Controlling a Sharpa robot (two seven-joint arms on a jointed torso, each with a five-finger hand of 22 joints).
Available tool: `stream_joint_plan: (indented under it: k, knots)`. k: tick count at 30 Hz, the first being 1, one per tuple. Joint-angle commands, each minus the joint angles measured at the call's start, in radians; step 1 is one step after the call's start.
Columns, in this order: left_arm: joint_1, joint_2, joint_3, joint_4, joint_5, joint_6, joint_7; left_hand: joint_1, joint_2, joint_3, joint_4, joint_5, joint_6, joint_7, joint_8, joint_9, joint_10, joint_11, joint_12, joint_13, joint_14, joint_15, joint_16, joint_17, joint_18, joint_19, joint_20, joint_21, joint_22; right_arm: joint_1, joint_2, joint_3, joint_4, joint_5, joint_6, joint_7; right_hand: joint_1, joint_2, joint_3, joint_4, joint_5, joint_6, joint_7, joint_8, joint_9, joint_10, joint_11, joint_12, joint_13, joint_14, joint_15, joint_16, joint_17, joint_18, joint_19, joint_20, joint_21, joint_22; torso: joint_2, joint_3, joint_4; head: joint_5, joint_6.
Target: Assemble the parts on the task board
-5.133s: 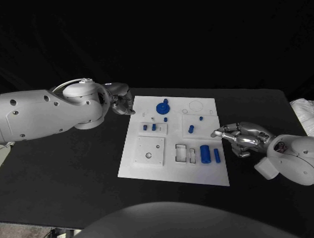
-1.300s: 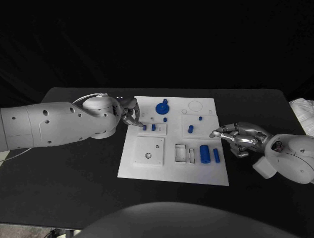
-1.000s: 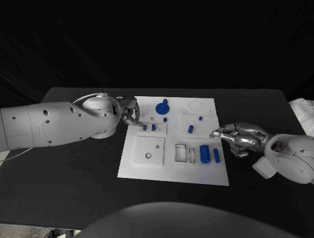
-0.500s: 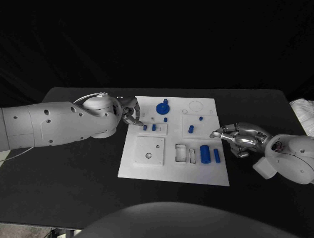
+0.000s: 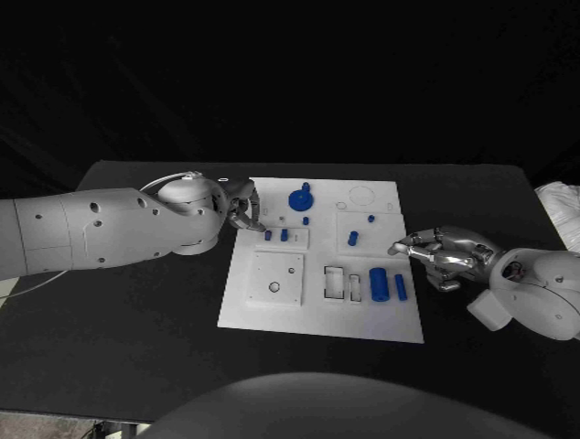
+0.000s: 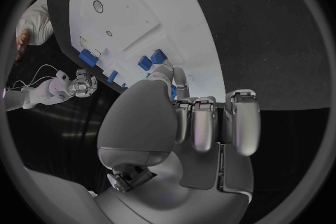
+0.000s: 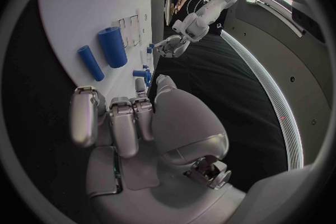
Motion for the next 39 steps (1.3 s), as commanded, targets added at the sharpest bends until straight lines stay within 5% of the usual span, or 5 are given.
stream_joint_plan:
  k: [1,31,39]
  knots:
    - [-0.003,0.006,0.001,-0.003,-0.008,-0.008,-0.001,0.010,0.001,0.001,-0.008,0.007,-0.004,0.001,-0.004,0.002,0.106,-0.004,0.002,0.263,0.105,0.000,0.002,0.263,0.001,0.074,0.000,-0.004,0.241,-0.001,0.000,0.000,0.001,-0.006,0.017,0.004,0.014,0.007,0.007,0.001,0.004,-0.006,-0.001,-0.005,-0.001,0.156,-0.051,-0.005,0.059,0.104,-0.006,0.003,0.263,-0.003,0.005,-0.002,0.003,0.187,0.001,-0.0001,0.0003,-0.001,0.000]
    - [-0.013,0.023,0.001,-0.027,0.004,-0.007,-0.001,0.024,0.002,0.004,-0.012,0.006,-0.004,0.001,-0.007,0.003,0.106,-0.003,0.002,0.263,0.105,0.000,0.002,0.263,0.003,0.072,0.001,-0.008,0.239,-0.002,-0.002,0.000,0.003,-0.006,0.017,0.006,0.011,0.008,0.009,0.005,0.002,-0.005,0.001,-0.004,-0.001,0.156,-0.050,-0.005,0.059,0.104,-0.005,0.003,0.263,-0.003,0.005,-0.002,0.002,0.187,0.000,-0.0002,0.0013,0.000,0.000]
    - [-0.013,0.016,0.001,-0.026,0.007,-0.066,0.058,0.054,0.011,0.023,-0.022,0.054,-0.010,0.004,-0.016,0.004,0.106,-0.002,0.002,0.263,0.105,0.002,0.002,0.263,0.003,0.072,0.001,-0.009,0.239,-0.002,-0.001,0.000,0.001,-0.006,0.015,0.008,0.011,0.008,0.009,0.005,0.002,-0.005,0.001,-0.004,-0.001,0.156,-0.050,-0.005,0.059,0.104,-0.005,0.003,0.263,-0.003,0.005,-0.002,0.002,0.186,-0.001,-0.0005,0.0005,0.001,0.000]
